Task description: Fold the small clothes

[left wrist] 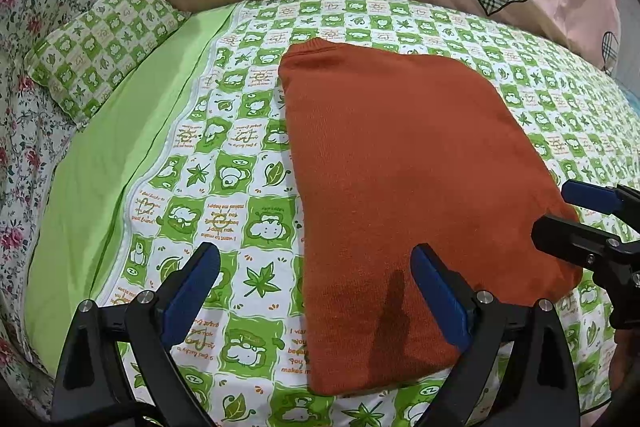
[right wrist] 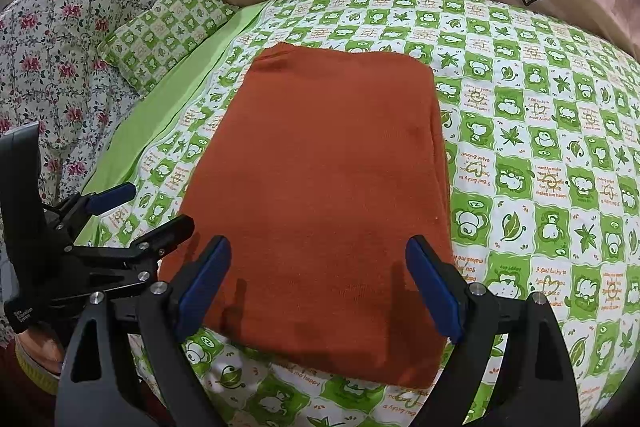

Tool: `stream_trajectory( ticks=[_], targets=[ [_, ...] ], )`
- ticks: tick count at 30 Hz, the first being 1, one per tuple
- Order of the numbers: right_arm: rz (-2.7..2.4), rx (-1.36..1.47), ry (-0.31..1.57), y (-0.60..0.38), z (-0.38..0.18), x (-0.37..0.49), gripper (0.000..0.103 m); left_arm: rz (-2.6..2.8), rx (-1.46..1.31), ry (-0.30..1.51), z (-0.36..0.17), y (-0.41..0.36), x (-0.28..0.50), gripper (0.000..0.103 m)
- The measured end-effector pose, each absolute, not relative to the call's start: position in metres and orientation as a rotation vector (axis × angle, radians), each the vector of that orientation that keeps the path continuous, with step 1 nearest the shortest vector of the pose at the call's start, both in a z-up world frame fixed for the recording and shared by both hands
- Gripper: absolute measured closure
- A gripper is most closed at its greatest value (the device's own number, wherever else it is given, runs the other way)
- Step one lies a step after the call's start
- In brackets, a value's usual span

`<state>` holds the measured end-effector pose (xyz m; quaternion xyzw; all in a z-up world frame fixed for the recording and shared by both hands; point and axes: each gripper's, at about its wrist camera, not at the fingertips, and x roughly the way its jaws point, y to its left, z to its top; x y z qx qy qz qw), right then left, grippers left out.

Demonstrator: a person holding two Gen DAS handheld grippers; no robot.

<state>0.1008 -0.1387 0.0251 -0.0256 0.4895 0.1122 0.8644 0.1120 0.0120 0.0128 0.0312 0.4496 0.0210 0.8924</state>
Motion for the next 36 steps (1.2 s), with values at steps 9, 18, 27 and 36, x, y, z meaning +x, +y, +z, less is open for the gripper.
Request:
stream_trajectory(
  ticks=[9,18,27,36],
  targets=[
    [0.234,-0.053,1.024,-0.1382,0.0256,0.1008,0.014,0.043,0.062,0.935,0.0128,0.0108,0.1124,0.007],
    [0.235,-0.047,1.024,-0.1389,0.0279,0.1016,0.014,0.042,0.062,0.936,0.0129,0.0101,0.113,0.007],
    [0.237,-0.047,1.025,-0.1384,0.0288,0.1024,0.014,0.038,0.064,0.936,0.0132,0.0086,0.1153,0.007],
    [0.237,-0.045,1.026,-0.1375,0.0293,0.1028,0.014,0.034,0.064,0.936,0.0143,0.0082,0.1153,0.006]
  ],
)
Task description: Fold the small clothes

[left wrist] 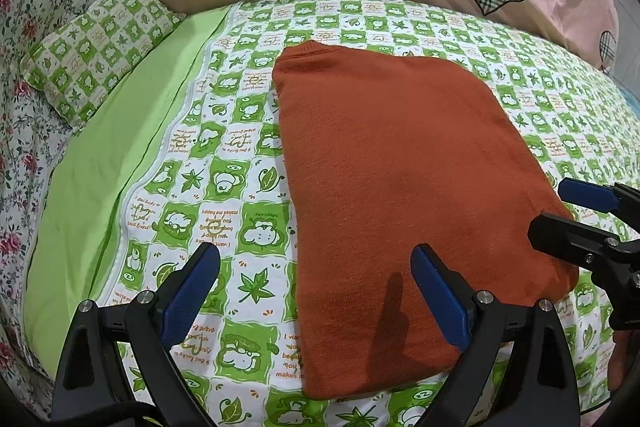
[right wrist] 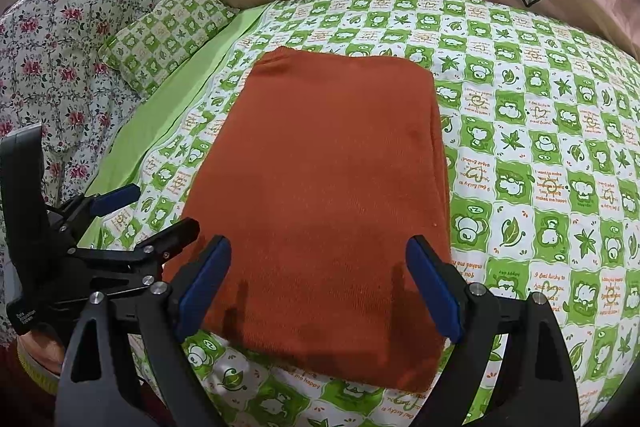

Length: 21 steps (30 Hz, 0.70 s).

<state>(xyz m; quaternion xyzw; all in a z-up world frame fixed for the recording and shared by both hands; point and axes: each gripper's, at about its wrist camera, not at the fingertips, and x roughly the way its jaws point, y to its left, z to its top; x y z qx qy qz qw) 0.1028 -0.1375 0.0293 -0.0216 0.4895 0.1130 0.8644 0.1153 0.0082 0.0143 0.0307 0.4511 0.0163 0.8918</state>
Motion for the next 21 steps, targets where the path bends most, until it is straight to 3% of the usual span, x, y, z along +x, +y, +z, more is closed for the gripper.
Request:
stream_trajectory(
  ticks=[21],
  targets=[
    [0.241,-0.043,1.023,-0.1386,0.0308,0.1055,0.014,0.018,0.066,0.942,0.0134,0.0076,0.1201,0.006]
  ],
)
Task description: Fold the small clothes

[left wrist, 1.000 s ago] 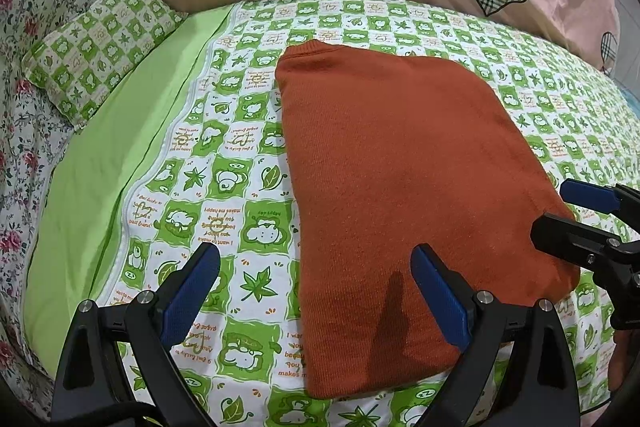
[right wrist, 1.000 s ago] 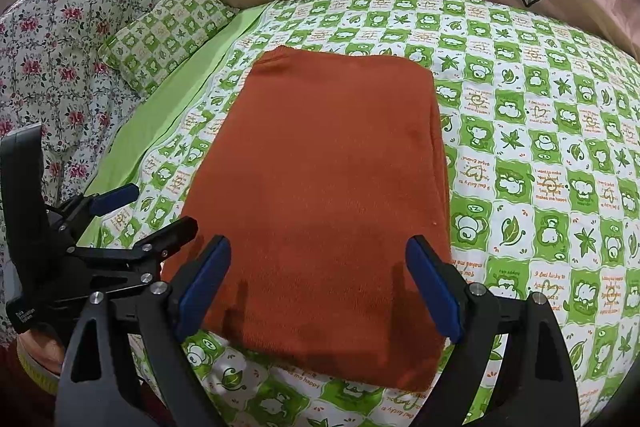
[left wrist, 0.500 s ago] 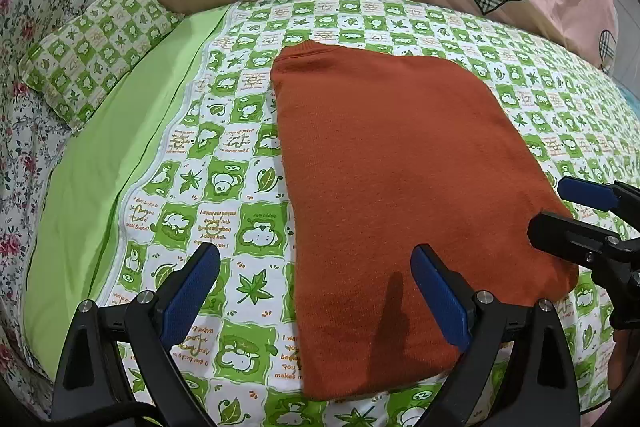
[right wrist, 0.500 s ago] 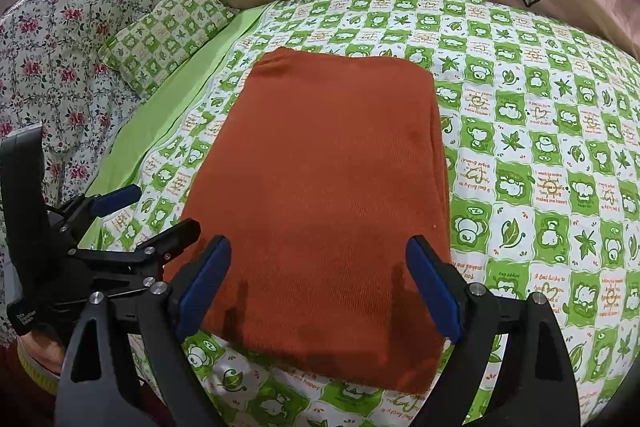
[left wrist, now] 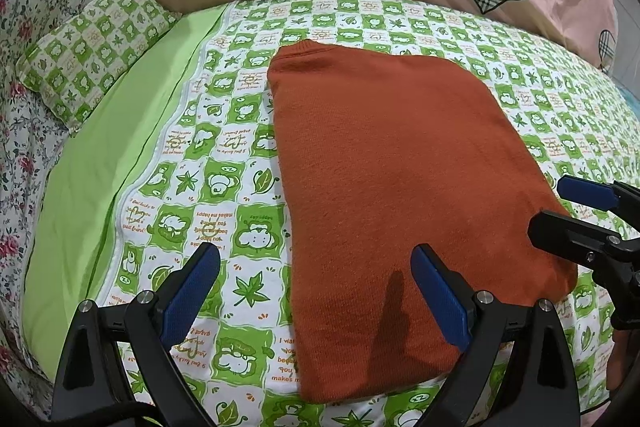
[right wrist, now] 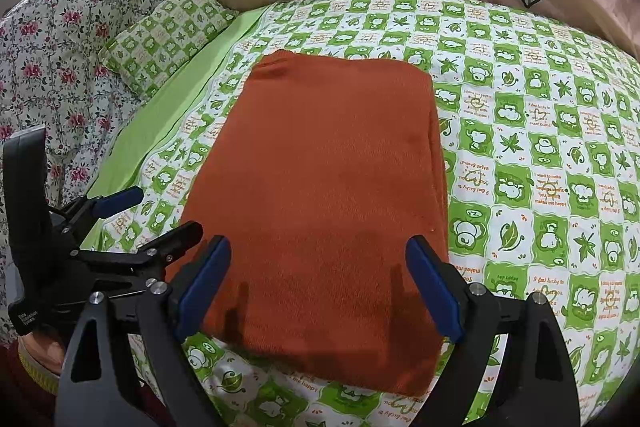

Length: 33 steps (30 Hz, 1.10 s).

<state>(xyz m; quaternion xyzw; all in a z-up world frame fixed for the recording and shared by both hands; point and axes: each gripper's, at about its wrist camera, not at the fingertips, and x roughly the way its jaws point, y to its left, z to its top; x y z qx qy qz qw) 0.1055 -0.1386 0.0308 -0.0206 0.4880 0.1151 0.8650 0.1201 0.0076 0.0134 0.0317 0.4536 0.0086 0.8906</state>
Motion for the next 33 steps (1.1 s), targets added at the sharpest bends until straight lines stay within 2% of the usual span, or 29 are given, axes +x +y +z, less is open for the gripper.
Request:
stream_trajectory(
  ticks=[33],
  targets=[
    [0.234,-0.001,1.028,-0.154,0.027,0.128,0.014,0.045,0.039,0.948,0.011,0.021,0.142,0.007]
  ],
)
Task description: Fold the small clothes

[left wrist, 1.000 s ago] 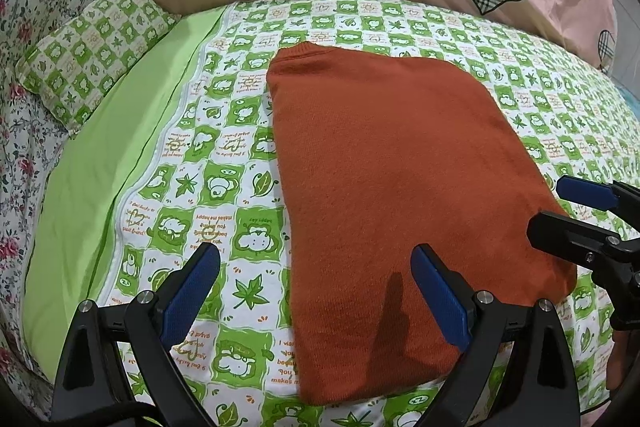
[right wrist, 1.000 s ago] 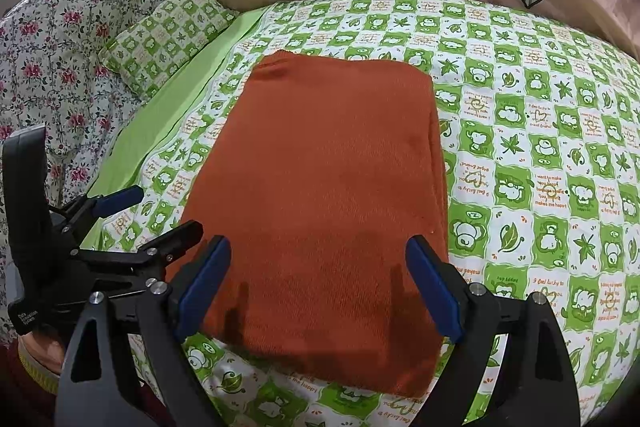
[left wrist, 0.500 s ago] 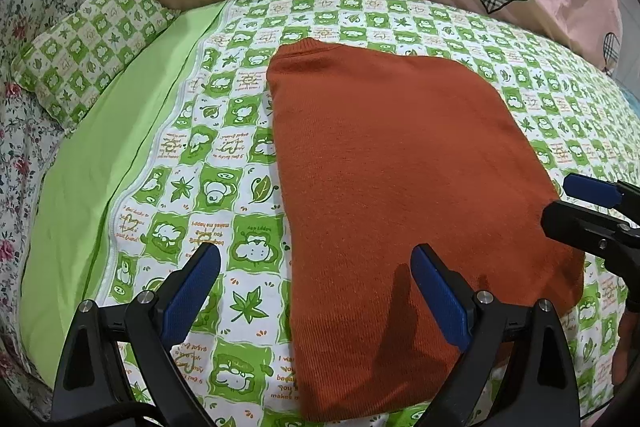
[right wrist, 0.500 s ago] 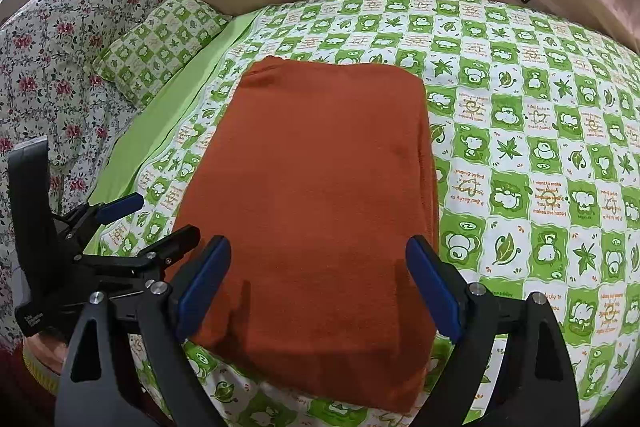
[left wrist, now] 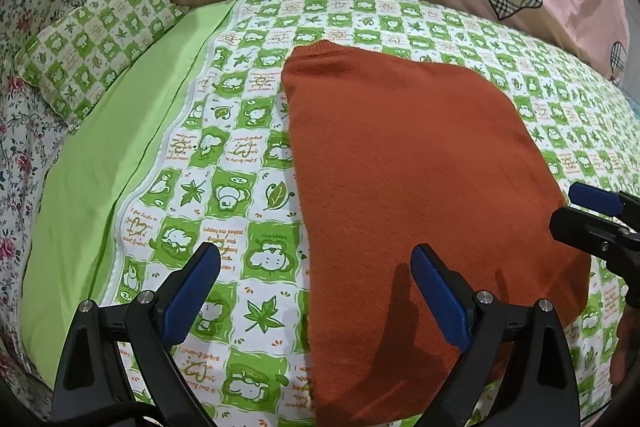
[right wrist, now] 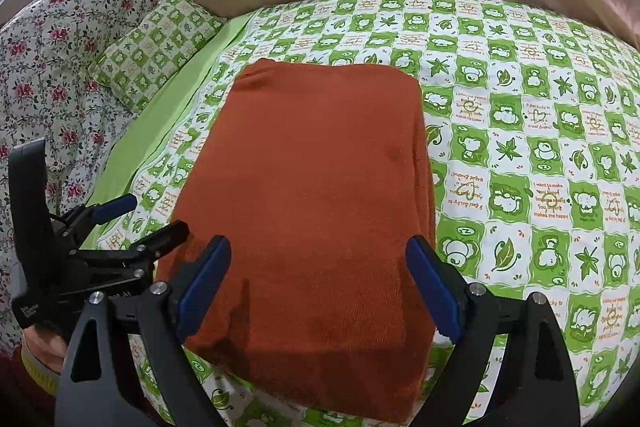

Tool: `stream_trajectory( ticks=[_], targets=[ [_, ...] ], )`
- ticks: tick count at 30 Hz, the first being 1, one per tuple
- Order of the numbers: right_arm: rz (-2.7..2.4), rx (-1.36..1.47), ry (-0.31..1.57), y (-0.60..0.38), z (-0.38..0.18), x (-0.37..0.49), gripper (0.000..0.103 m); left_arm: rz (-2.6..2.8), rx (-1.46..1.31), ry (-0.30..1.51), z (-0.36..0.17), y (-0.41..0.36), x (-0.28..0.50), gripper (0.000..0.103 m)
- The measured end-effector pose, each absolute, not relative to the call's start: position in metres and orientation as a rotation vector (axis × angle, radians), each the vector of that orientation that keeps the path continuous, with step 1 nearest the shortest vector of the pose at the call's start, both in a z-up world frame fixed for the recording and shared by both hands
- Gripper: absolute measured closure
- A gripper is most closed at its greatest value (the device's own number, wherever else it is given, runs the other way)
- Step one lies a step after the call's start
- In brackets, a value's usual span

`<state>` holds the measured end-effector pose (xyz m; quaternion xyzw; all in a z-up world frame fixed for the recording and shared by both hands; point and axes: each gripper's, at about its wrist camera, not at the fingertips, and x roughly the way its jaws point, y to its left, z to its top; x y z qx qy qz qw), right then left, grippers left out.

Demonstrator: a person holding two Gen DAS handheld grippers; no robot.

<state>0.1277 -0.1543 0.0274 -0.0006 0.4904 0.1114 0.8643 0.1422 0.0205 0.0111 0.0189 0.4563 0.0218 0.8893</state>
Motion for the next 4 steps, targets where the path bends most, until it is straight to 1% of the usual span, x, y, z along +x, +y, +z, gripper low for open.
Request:
stream_trajectory(
  ticks=[4],
  targets=[
    [0.233,-0.008,1.023,-0.1539,0.0261,0.1297,0.014,0.045,0.032,0.943,0.009,0.0207,0.1431,0.007]
  ],
)
